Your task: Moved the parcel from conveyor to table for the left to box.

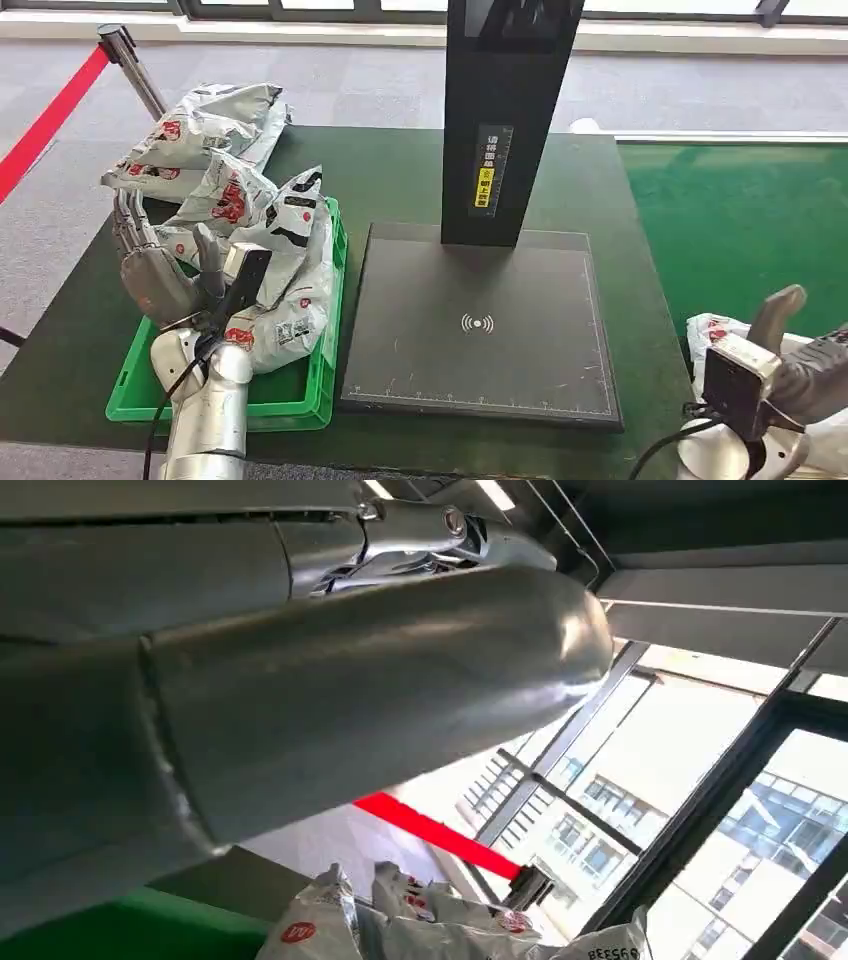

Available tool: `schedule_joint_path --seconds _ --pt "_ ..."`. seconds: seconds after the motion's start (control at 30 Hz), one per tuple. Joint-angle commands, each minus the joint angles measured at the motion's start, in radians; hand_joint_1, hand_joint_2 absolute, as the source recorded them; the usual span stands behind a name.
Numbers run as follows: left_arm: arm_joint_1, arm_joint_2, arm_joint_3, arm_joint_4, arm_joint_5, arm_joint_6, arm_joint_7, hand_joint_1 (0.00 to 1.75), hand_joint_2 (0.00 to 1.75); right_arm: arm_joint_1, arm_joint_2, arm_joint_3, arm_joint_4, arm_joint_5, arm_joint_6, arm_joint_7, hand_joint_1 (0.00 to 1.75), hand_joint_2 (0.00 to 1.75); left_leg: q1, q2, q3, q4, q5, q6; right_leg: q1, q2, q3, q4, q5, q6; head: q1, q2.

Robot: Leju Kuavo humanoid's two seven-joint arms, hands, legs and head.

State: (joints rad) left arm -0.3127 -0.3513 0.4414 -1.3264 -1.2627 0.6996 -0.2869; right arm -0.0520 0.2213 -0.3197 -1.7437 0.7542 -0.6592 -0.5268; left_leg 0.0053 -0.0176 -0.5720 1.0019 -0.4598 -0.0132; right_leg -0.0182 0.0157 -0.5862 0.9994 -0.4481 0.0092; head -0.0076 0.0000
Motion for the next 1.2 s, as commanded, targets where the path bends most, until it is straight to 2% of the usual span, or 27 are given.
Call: schedule_joint_path --seconds 0.03,0.27,0.3,0.33,0.4,0.43,0.47,0.5,0.57,0.6,0.63,0.67,0.7,0.73,0.77,0.83,0.9,1.07,1.2 --pt "-0.009 0.002 -0.011 0.019 0.006 -0.001 0.003 0.0 0.0 -0.014 -0.017 -0.005 0.037 -0.004 0.002 -0.001 0.0 1.75 0.001 0.001 0.001 -0.001 0.0 0.0 0.001 -0.001 0.001 -0.001 0.0 -0.001 0.0 0.0" --pt "-0.009 0.002 -0.011 0.019 0.006 -0.001 0.003 0.0 0.0 -0.014 -0.017 -0.005 0.037 -0.004 0.002 -0.001 0.0 1.75 0.001 0.001 0.001 -0.001 0.0 0.0 0.001 -0.001 0.001 -0.001 0.0 -0.001 0.0 0.0" --pt "-0.005 0.002 -0.013 0.006 0.013 -0.001 -0.005 0.0 0.0 -0.014 -0.018 -0.005 0.038 -0.002 0.002 -0.002 0.0 0.0 0.001 0.001 0.001 -0.001 0.0 0.0 0.001 -0.002 0.002 -0.002 0.0 -0.001 0.0 0.0" --pt "0.0 0.002 -0.015 -0.015 0.03 -0.001 -0.019 0.0 0.0 -0.013 -0.021 -0.004 0.041 0.0 0.002 -0.002 0.0 0.0 0.001 0.001 0.001 -0.001 0.0 0.0 0.001 -0.001 0.001 -0.002 0.001 -0.001 0.0 0.0" --pt "0.012 0.002 -0.009 -0.098 0.213 -0.001 -0.149 0.0 0.0 -0.015 -0.035 -0.009 0.064 0.028 0.006 0.018 0.0 0.0 0.001 0.002 0.0 0.0 0.0 0.0 0.001 0.0 0.0 -0.001 0.0 0.0 0.0 0.0" --pt "0.03 0.002 -0.055 -0.078 0.48 -0.001 -0.306 0.0 1.75 -0.025 -0.053 -0.024 0.111 0.116 0.015 0.073 0.0 1.75 0.001 0.003 0.0 0.0 0.0 0.0 0.002 0.0 0.001 -0.002 0.001 -0.001 0.0 0.0" --pt "0.064 0.002 -0.194 -0.061 0.758 -0.036 -0.372 0.0 1.75 -0.04 -0.082 -0.051 0.183 0.277 -0.003 0.142 0.0 1.75 0.001 0.003 0.001 0.0 -0.001 0.0 0.002 0.001 0.001 -0.002 0.001 -0.001 0.0 0.0" --pt "0.084 0.015 -0.248 -0.092 0.868 -0.098 -0.37 0.0 1.75 -0.051 -0.104 -0.053 0.232 0.359 -0.019 0.17 0.0 1.75 0.0 0.0 0.002 -0.001 0.0 0.001 0.001 -0.001 0.002 -0.002 0.0 0.0 0.0 0.0" --pt "0.122 0.05 -0.367 -0.159 1.129 -0.39 -0.327 0.0 1.75 -0.08 -0.124 -0.114 0.324 0.575 -0.039 0.251 0.0 1.75 0.001 -0.001 0.002 -0.001 0.0 0.001 0.001 -0.002 0.003 -0.003 0.001 0.0 0.0 0.0" --pt "0.135 0.058 -0.393 -0.168 1.18 -0.446 -0.327 0.0 1.75 -0.096 -0.135 -0.126 0.365 0.639 -0.039 0.288 0.0 1.75 0.001 -0.001 0.001 0.0 0.0 0.001 0.001 -0.002 0.002 -0.003 0.0 0.0 0.0 0.0" --pt "0.151 0.062 -0.422 -0.182 1.286 -0.552 -0.322 0.0 1.75 -0.112 -0.145 -0.153 0.422 0.765 -0.039 0.383 0.0 1.75 0.001 0.0 0.001 -0.001 0.0 0.001 0.002 -0.002 0.003 -0.004 0.001 0.0 0.0 0.0" --pt "0.174 0.072 -0.459 -0.201 1.354 -0.645 -0.315 0.0 1.75 -0.124 -0.193 -0.145 0.499 0.817 -0.038 0.482 0.0 1.75 0.001 -0.001 0.002 -0.001 0.0 0.001 0.001 -0.003 0.003 -0.003 0.0 0.0 0.0 0.0" --pt "0.193 0.082 -0.479 -0.222 1.398 -0.708 -0.311 0.0 1.75 -0.113 -0.269 -0.081 0.544 0.817 -0.032 0.605 0.0 1.75 0.001 -0.001 0.003 -0.003 0.001 0.002 0.001 -0.004 0.006 -0.006 0.002 0.0 0.0 0.0" --pt "0.216 0.099 -0.534 -0.248 1.496 -0.845 -0.301 0.0 1.75 -0.099 -0.398 0.031 0.625 0.817 0.102 0.768 0.0 1.75 0.001 -0.002 0.002 -0.002 0.0 0.002 0.002 -0.004 0.006 -0.006 0.001 0.001 0.0 0.0" --pt "0.267 0.094 -0.555 -0.312 1.504 -0.869 -0.291 0.0 1.75 -0.153 -0.404 0.032 0.773 0.817 0.03 0.969 0.0 1.75 0.001 0.0 0.002 -0.003 0.001 0.003 0.002 -0.004 0.006 -0.007 0.002 0.001 0.0 0.0" --pt "0.297 0.101 -0.569 -0.355 1.52 -0.866 -0.278 0.0 1.75 -0.209 -0.404 -0.042 0.897 0.817 -0.039 0.901 0.0 1.75 0.001 0.002 0.003 -0.002 -0.001 0.003 0.001 0.0 0.006 -0.007 0.002 0.001 0.0 0.0" --pt "0.296 0.107 -0.561 -0.357 1.548 -0.879 -0.269 0.0 1.75 -0.228 -0.397 -0.051 0.915 0.817 -0.039 0.883 0.0 1.75 0.001 0.0 0.002 -0.001 -0.001 0.003 0.0 -0.002 0.007 -0.006 0.001 0.001 0.0 0.0" --pt "0.286 0.114 -0.556 -0.348 1.585 -0.92 -0.254 0.0 1.75 -0.251 -0.401 -0.016 0.941 0.817 -0.023 0.936 0.0 1.75 -0.001 0.003 0.001 0.0 -0.003 0.004 -0.001 0.001 0.003 -0.005 0.001 0.001 0.0 0.0" --pt "0.283 0.115 -0.556 -0.346 1.59 -0.935 -0.249 0.0 1.75 -0.261 -0.405 -0.033 0.964 0.817 -0.001 0.943 0.0 1.75 -0.002 -0.003 -0.001 0.001 -0.002 0.004 -0.001 -0.005 0.002 -0.004 0.0 0.002 0.0 0.0"
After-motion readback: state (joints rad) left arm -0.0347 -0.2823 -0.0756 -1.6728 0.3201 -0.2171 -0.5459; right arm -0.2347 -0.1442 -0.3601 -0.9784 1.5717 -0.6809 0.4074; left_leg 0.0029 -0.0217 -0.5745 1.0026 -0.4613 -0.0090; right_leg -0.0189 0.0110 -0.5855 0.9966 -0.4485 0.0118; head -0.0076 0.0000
